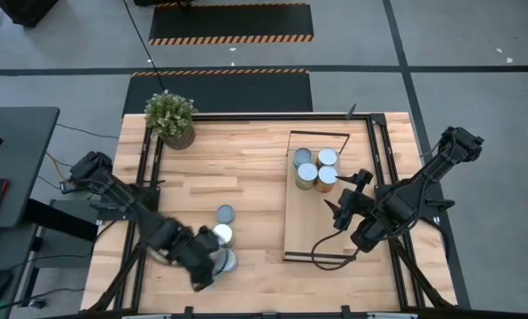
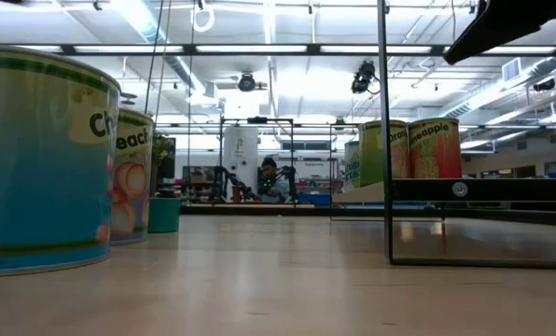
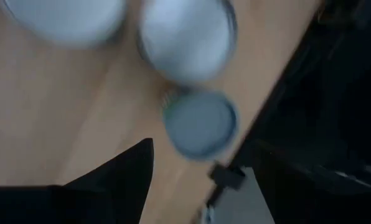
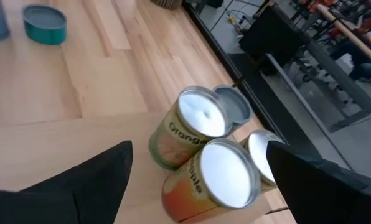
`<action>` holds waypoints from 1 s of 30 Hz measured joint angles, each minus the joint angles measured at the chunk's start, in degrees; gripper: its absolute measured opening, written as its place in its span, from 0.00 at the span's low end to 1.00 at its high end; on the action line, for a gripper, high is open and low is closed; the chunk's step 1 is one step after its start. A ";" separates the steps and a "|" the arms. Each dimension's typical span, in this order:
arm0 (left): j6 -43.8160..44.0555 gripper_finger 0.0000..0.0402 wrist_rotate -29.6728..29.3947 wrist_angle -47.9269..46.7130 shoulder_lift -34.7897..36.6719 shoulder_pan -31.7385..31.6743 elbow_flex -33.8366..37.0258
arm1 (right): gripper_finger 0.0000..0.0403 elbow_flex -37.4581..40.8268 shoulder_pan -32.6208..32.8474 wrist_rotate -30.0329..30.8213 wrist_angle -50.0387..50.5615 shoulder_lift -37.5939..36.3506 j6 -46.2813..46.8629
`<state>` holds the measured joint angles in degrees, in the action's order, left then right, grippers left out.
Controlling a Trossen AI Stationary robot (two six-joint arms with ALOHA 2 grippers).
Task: Pick and place cans onto a shelf
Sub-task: Put the canned peaches on the shelf
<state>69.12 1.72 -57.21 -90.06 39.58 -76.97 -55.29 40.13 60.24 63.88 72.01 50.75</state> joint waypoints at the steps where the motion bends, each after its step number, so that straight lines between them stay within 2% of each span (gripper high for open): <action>1: 1.81 0.67 0.01 -0.04 0.00 1.27 0.00 | 0.94 0.00 -0.42 0.17 0.02 0.00 -0.35; 3: 4.85 0.67 -2.15 -0.34 0.07 3.13 0.00 | 0.94 0.00 -1.24 0.21 -0.01 0.01 -1.37; 7: 8.72 0.67 -12.06 0.52 0.06 5.18 0.00 | 0.94 0.00 -3.29 0.36 -1.70 0.02 -5.23; 9: 8.51 0.67 -13.53 1.75 -0.43 4.98 0.00 | 0.94 0.00 -4.34 0.28 -2.53 0.02 -7.45; 17: 4.33 0.67 -12.19 3.74 -0.72 0.37 -0.03 | 0.94 0.00 -7.66 0.19 -5.70 0.02 -13.57; 20: 0.45 0.64 -11.14 -0.78 -0.72 -2.01 -0.07 | 0.94 0.00 -8.32 0.16 -7.55 0.04 -16.46; 24: -3.93 0.60 -5.54 -10.95 -0.72 -3.07 -0.05 | 0.94 0.00 -8.78 -0.21 -9.68 0.04 -19.02; 27: -4.85 0.60 -6.71 -12.70 -0.70 -2.20 1.48 | 0.94 0.00 -8.78 -0.27 -10.33 0.04 -19.50; 30: -7.10 0.63 -8.34 -12.94 -0.72 -1.81 4.08 | 0.94 0.00 -8.78 -0.29 -10.37 0.04 -19.48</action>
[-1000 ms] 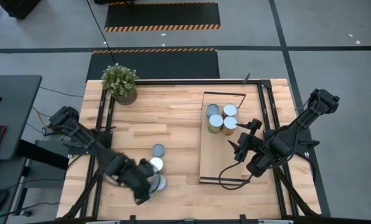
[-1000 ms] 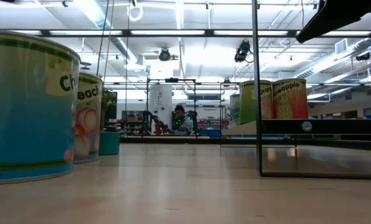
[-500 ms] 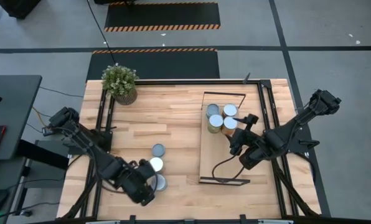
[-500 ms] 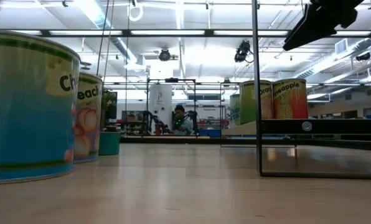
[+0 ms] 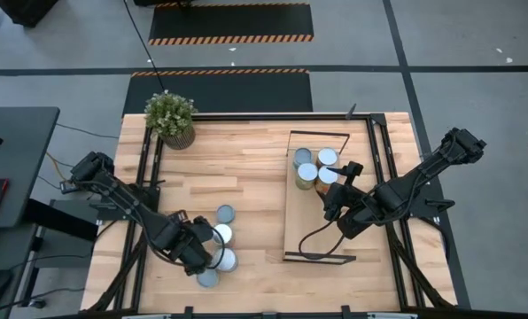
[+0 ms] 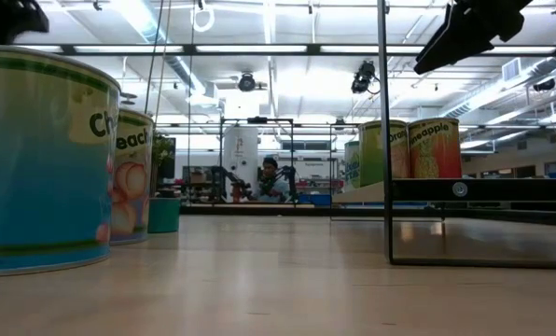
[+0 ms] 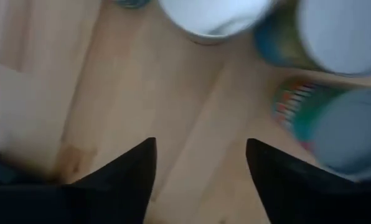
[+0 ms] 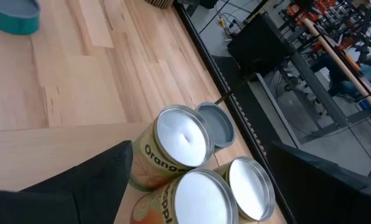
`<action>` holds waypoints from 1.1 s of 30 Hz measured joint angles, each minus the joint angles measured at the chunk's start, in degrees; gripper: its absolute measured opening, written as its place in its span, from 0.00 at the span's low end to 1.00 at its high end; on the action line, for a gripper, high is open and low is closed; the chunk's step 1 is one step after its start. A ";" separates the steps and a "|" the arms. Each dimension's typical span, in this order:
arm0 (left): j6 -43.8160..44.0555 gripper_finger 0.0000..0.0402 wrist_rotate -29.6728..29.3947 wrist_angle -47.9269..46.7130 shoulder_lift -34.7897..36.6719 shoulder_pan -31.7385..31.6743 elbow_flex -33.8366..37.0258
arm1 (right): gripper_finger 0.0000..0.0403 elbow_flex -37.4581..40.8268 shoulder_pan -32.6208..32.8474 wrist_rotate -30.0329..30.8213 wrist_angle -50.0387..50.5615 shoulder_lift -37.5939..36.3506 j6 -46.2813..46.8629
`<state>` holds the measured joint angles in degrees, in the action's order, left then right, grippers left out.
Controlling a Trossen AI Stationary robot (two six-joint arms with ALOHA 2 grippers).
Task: Pick and place cans onto a shelf
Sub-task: Put the canned peaches on the shelf
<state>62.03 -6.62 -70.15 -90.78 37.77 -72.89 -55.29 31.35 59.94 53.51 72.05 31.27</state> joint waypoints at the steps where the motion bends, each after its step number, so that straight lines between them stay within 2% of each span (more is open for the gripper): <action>1: -0.12 0.66 -0.34 0.07 0.00 -0.39 0.93 | 0.94 0.00 0.00 0.00 -0.17 0.00 -0.01; 7: -4.85 0.85 -1.25 4.48 0.00 -4.19 5.84 | 0.94 0.00 0.00 -0.09 -1.49 0.00 -0.01; 10: -10.29 0.89 -1.16 11.10 0.00 -7.05 8.18 | 0.94 0.00 0.00 -1.01 -1.74 0.00 0.00; 18: -23.34 0.90 0.10 23.90 0.00 -13.32 11.41 | 0.94 0.00 0.00 -1.66 -2.13 0.00 0.02; 33: -34.93 0.87 0.31 31.80 0.00 -18.40 11.44 | 0.94 0.02 0.00 -3.01 -2.70 0.00 2.99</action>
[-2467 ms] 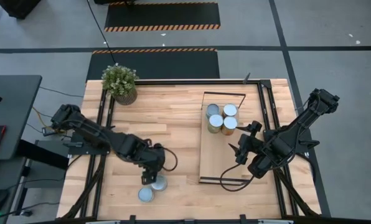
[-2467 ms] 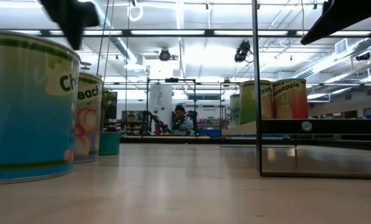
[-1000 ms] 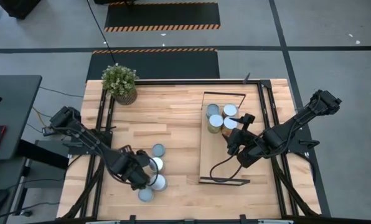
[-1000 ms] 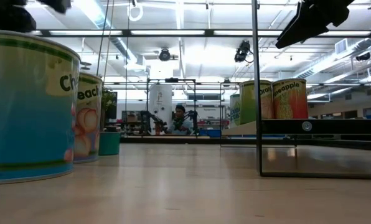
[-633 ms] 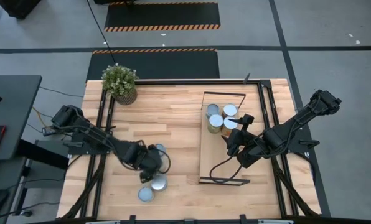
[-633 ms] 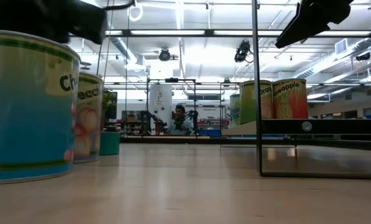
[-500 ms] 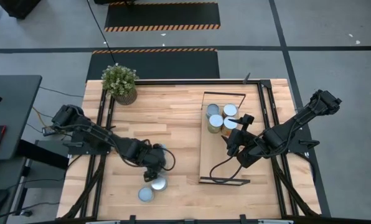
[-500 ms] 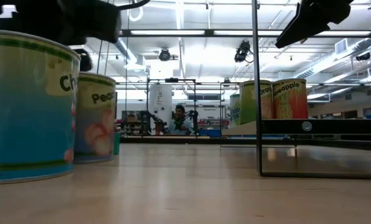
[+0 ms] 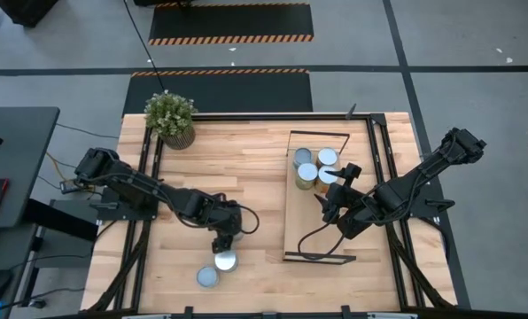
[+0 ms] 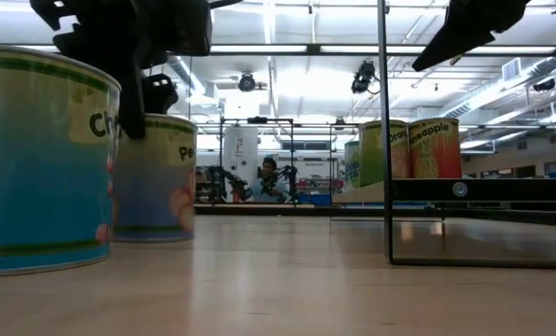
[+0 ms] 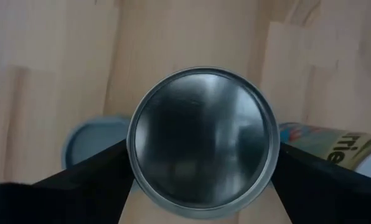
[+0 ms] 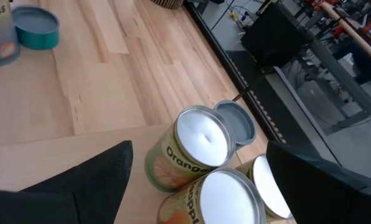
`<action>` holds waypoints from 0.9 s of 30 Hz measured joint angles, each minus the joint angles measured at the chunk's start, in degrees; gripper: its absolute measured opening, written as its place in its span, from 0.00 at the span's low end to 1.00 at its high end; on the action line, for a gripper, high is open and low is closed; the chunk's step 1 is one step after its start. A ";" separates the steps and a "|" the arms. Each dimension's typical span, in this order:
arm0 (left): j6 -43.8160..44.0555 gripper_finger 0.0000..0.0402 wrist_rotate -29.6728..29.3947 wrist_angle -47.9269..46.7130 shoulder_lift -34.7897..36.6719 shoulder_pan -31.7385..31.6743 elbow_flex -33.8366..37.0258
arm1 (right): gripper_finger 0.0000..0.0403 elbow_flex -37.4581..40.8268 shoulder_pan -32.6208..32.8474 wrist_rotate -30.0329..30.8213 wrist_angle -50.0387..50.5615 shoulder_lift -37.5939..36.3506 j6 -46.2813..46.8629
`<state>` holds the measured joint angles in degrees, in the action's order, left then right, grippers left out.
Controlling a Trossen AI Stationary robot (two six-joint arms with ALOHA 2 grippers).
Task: Pick and place cans onto a shelf
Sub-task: Put the canned peaches on the shelf
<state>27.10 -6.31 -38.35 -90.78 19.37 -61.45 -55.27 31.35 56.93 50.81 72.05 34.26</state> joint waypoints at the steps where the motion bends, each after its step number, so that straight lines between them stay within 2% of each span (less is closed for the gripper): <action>1: -0.72 0.86 -0.01 0.45 0.00 -0.12 0.01 | 0.94 -0.02 0.00 -0.01 0.00 0.00 0.18; 10: -5.48 0.86 -0.01 3.69 -0.03 -1.79 -0.26 | 0.94 0.00 0.02 -0.87 0.02 0.00 1.08; 19: -14.80 0.86 -3.85 4.83 -0.07 -5.23 -8.32 | 0.94 0.00 0.02 -1.69 0.37 0.00 1.53; 27: -19.23 0.86 -3.93 17.82 -1.38 -9.98 -9.16 | 0.94 0.00 0.17 -1.83 1.95 -1.02 1.79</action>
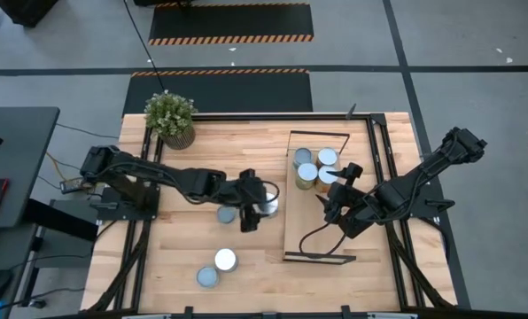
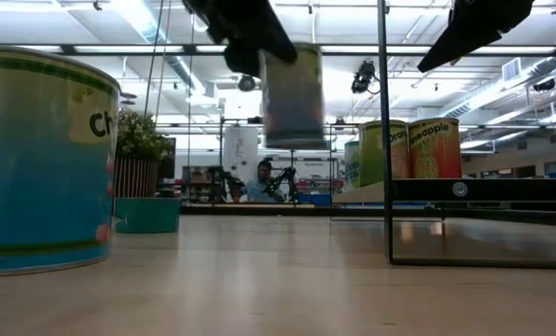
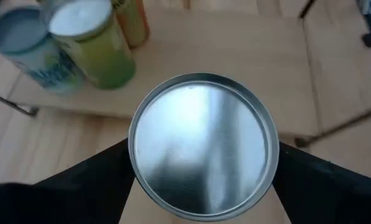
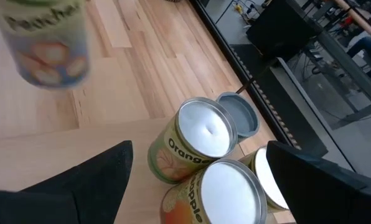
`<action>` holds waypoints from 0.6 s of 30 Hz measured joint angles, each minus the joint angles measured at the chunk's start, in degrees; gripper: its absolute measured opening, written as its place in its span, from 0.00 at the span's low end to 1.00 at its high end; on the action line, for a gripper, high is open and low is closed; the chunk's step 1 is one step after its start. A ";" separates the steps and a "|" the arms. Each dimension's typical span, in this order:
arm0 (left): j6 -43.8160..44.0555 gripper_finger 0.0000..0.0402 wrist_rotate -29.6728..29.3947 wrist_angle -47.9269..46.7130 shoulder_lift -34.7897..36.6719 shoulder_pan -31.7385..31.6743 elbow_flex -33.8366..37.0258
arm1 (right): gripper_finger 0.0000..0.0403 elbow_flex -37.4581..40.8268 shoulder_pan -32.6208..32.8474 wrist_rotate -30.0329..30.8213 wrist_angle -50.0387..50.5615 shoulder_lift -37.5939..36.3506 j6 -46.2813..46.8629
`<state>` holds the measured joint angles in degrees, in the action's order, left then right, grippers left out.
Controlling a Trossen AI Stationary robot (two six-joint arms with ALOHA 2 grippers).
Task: Pick and place cans onto a shelf
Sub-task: Put the canned peaches on the shelf
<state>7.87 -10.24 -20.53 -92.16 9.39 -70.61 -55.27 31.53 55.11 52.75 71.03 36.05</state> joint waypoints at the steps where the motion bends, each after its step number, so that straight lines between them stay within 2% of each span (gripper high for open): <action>1: -0.81 0.86 0.04 1.12 -0.70 -0.45 0.02 | 0.94 0.00 0.00 -0.19 0.04 -0.42 0.02; 5: -1.62 0.86 1.63 8.39 -3.76 -2.48 -0.06 | 0.94 -0.01 0.27 -0.76 0.17 -2.63 0.42; 11: -4.04 0.86 2.90 8.59 -9.35 -3.94 -6.39 | 0.94 -0.02 0.72 -0.82 -0.28 -4.67 0.37; 14: -6.70 0.86 2.85 1.33 -10.97 -3.71 -10.51 | 0.94 -0.02 0.73 -0.83 -0.15 -4.69 0.37; 18: -8.30 0.86 1.73 -13.12 -10.76 -3.80 -13.66 | 0.94 0.00 1.16 -1.33 -0.22 -4.36 0.41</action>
<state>-0.44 -8.51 -33.65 -102.92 5.60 -84.27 -55.26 32.69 53.78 52.53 66.68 36.47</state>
